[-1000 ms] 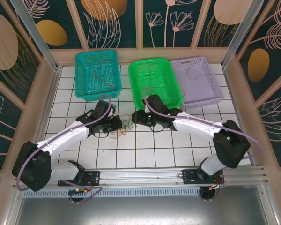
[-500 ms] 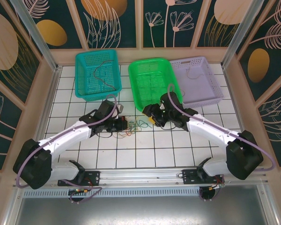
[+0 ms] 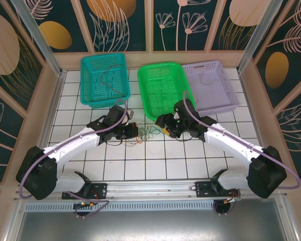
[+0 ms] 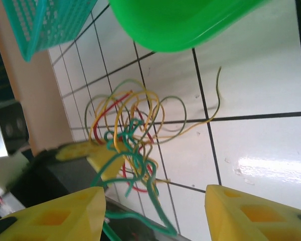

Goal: Untangle the cables

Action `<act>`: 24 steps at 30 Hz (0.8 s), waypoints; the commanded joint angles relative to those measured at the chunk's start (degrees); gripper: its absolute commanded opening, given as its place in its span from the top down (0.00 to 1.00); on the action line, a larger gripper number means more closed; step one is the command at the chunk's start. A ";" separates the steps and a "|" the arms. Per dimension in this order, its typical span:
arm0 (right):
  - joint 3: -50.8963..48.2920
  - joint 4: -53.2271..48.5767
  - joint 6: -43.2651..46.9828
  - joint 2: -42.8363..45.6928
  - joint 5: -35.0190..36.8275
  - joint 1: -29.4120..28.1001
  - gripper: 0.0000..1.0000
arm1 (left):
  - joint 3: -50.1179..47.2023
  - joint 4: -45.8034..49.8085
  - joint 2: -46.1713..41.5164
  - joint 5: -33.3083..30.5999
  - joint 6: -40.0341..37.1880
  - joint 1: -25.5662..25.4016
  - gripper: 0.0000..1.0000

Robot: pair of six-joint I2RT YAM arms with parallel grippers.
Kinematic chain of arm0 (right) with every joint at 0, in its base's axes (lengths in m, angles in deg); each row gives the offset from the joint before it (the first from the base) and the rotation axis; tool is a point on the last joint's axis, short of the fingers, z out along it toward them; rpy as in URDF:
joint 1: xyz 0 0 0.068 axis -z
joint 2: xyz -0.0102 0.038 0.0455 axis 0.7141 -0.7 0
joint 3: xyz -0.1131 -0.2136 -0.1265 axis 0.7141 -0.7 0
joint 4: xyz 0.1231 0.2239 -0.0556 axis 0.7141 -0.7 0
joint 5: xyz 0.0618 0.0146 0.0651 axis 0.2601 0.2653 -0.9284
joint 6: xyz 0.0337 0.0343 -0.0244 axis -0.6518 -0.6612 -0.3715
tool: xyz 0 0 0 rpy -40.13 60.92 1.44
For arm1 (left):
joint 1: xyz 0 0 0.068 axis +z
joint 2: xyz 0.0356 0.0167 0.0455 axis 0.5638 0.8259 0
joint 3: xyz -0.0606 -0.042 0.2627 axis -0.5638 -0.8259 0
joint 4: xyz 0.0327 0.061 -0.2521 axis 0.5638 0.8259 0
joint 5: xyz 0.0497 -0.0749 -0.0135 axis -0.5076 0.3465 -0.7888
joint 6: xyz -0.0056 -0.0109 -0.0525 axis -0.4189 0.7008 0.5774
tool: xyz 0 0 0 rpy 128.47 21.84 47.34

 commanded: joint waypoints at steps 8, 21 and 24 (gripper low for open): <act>4.04 -6.83 22.63 -0.24 1.73 -2.42 0.51 | 3.44 0.49 1.42 -0.09 -1.16 -0.42 1.00; 6.98 -12.07 23.75 2.87 5.36 -3.64 0.38 | 3.85 1.19 2.78 -0.58 -2.30 -0.52 1.00; 6.42 -14.11 25.34 1.51 5.20 -4.17 0.41 | 3.96 1.02 2.83 -0.54 -2.30 -0.52 1.00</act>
